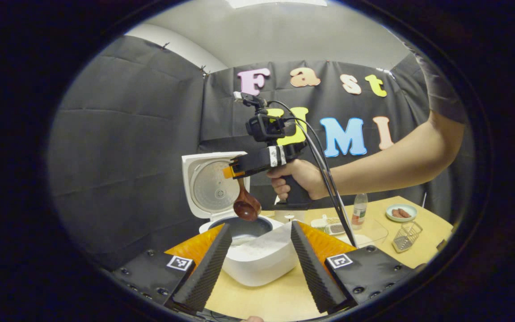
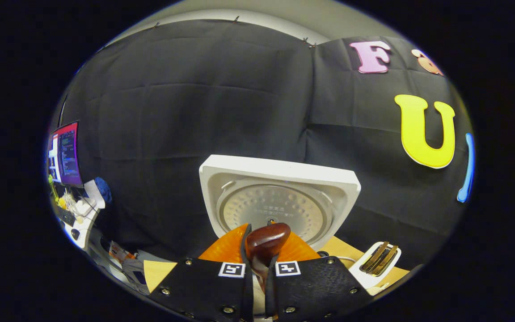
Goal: Close the left gripper, press the button to open the rice cooker; take a wooden spoon from the chopstick holder with the right hand, scoop a spoonful of rice and pour it into the rice cooker, then put the wooden spoon back into the chopstick holder.
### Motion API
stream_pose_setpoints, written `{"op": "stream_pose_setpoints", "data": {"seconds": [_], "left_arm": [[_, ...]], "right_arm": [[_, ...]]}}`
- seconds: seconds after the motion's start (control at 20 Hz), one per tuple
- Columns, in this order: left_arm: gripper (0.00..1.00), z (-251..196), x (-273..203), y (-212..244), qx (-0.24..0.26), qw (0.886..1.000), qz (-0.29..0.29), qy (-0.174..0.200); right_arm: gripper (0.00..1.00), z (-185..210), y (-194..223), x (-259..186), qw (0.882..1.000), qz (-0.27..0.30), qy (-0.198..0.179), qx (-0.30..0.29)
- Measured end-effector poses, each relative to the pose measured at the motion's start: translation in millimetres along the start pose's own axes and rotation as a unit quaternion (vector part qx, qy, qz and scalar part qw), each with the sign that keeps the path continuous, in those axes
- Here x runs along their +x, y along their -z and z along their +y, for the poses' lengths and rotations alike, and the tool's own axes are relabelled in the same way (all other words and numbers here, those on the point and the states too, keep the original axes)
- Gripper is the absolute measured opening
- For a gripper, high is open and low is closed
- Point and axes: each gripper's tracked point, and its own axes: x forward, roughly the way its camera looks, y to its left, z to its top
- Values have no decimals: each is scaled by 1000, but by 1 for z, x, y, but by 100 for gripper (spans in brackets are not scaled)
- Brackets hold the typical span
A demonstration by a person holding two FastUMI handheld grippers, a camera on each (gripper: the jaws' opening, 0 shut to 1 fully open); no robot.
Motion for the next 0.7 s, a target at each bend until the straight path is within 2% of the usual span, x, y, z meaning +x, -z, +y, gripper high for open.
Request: {"op": "stream_pose_setpoints", "data": {"seconds": [0.15,0.2,0.45,0.7], "left_arm": [[90,-3,-3,-6,-2,1000,-4,5],[94,-5,-3,-7,-1,1000,-5,7],[93,-18,0,-24,2,1000,-11,16],[94,-37,9,-37,1,999,-17,30]], "right_arm": [[10,-15,-10,-20,998,4,3,62],[10,-22,-14,-26,996,3,6,84],[10,-64,-33,-79,985,-26,28,170],[11,-101,-43,-147,972,-56,68,217]]}}
